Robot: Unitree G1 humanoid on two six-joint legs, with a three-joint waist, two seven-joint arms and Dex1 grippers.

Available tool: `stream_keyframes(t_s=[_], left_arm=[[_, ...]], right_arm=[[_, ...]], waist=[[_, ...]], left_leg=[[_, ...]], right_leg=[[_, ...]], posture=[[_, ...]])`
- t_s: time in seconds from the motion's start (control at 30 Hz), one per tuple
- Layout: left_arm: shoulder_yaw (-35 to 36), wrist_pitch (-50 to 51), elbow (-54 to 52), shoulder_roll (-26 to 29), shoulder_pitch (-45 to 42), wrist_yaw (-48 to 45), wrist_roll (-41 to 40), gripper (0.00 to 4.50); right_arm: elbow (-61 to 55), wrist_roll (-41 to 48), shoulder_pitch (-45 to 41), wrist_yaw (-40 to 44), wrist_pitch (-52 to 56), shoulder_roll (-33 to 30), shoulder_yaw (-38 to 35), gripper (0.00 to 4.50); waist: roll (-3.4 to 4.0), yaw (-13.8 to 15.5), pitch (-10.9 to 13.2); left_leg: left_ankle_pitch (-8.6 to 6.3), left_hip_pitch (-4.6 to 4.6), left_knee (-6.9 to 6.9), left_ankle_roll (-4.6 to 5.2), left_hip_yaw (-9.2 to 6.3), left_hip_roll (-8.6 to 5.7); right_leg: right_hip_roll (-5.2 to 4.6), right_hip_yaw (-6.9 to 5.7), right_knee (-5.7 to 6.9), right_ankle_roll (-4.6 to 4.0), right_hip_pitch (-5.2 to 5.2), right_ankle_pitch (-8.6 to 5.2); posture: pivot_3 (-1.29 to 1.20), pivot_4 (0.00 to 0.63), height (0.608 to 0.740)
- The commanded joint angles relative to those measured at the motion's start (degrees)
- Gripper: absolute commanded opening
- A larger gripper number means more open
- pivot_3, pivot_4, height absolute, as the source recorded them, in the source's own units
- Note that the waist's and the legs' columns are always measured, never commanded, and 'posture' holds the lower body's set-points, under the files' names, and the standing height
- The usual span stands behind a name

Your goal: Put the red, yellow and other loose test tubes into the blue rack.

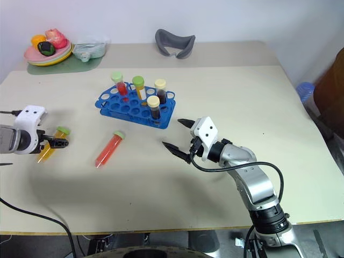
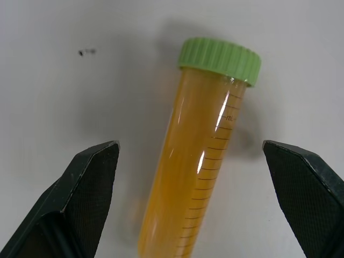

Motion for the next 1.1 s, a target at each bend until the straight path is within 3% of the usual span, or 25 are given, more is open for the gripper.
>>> stream_keyframes(t_s=[0.03, 0.1, 0.17, 0.23, 0.33, 0.5, 0.63, 0.87, 1.1], left_arm=[[-1.2, -2.3, 1.8, 1.4, -1.1, -1.7, 1.7, 4.36], [-1.7, -2.6, 2.7, 1.4, -1.5, -2.5, 2.0, 4.36], [-2.3, -2.8, 3.3, 1.5, -1.9, -3.3, 2.3, 3.84], [-2.7, -2.8, 3.9, 1.5, -2.3, -3.7, 2.5, 3.14], [-2.9, -2.8, 4.4, 1.5, -2.5, -4.0, 2.7, 1.63], [-2.5, -3.0, 4.8, 1.1, -2.5, -4.1, 3.1, 1.63], [-1.3, -2.3, 3.8, 0.6, -2.7, -3.3, 3.2, 0.87], [5.3, -0.1, -1.3, -0.5, -6.2, 0.3, 2.4, 0.87], [15.2, -19.6, -18.7, -10.1, -8.2, 3.1, 0.4, 0.87]], right_arm=[[-2.6, 0.1, -0.2, -0.5, -0.4, 0.6, 0.2, 4.50], [-2.6, 0.0, -0.2, -0.6, -0.4, 0.8, 0.4, 4.50], [-2.8, 0.1, -0.1, -0.7, -0.4, 0.8, 0.5, 4.50], [-2.9, 0.1, -0.1, -0.7, -0.4, 0.8, 0.5, 4.50], [-2.9, 0.2, 0.0, -0.7, -0.3, 0.8, 0.4, 4.50], [-3.0, 0.2, 0.1, -0.6, -0.3, 0.7, 0.5, 4.50], [-2.9, 0.2, -0.2, -0.4, -0.2, 0.7, 0.6, 4.50], [-3.3, 0.5, -0.2, 0.1, 0.1, 0.1, 0.2, 4.50], [-2.7, 0.6, -0.9, 0.7, 0.4, -0.7, -0.9, 4.50]], waist=[[0.01, 0.0, 0.0], [0.01, 0.0, 0.0], [0.01, 0.0, 0.0], [0.01, 0.0, 0.0], [0.02, -0.2, 0.0], [0.01, -0.1, 0.0], [0.01, -0.1, 0.0], [-0.04, 0.0, 0.0], [-0.05, 0.9, 0.0]], left_leg=[[0.00, 0.00, 0.00, 0.00, 0.00, 0.00], [0.00, 0.01, 0.00, 0.00, 0.00, 0.00], [0.00, 0.01, 0.01, 0.00, 0.00, 0.00], [0.00, 0.01, 0.02, 0.00, 0.00, 0.00], [0.00, 0.02, 0.01, 0.00, 0.00, 0.00], [0.00, 0.02, 0.01, 0.00, 0.00, 0.01], [0.00, 0.02, 0.01, 0.00, 0.00, 0.01], [0.00, 0.00, 0.02, 0.00, -0.02, 0.01], [0.01, -0.03, 0.04, -0.02, 0.00, 0.00]], right_leg=[[0.00, 0.00, 0.00, 0.00, 0.00, 0.00], [0.00, 0.00, 0.04, 0.00, -0.01, 0.00], [0.00, 0.00, 0.05, 0.00, 0.00, 0.00], [0.00, 0.00, 0.05, 0.00, 0.01, 0.00], [0.02, 0.00, 0.06, 0.00, -0.01, 0.00], [0.01, 0.00, 0.06, 0.00, 0.00, 0.00], [0.02, 0.00, 0.07, 0.00, -0.01, 0.00], [0.01, -0.01, 0.06, 0.00, -0.01, 0.00], [-0.05, -0.01, 0.01, 0.00, 0.00, 0.00]], posture=[[0.00, 0.150, 0.740], [0.00, 0.150, 0.740], [0.00, 0.150, 0.740], [0.00, 0.150, 0.740], [0.00, 0.150, 0.740], [0.00, 0.150, 0.740], [0.00, 0.150, 0.740], [0.00, 0.150, 0.740], [0.00, 0.150, 0.740]])
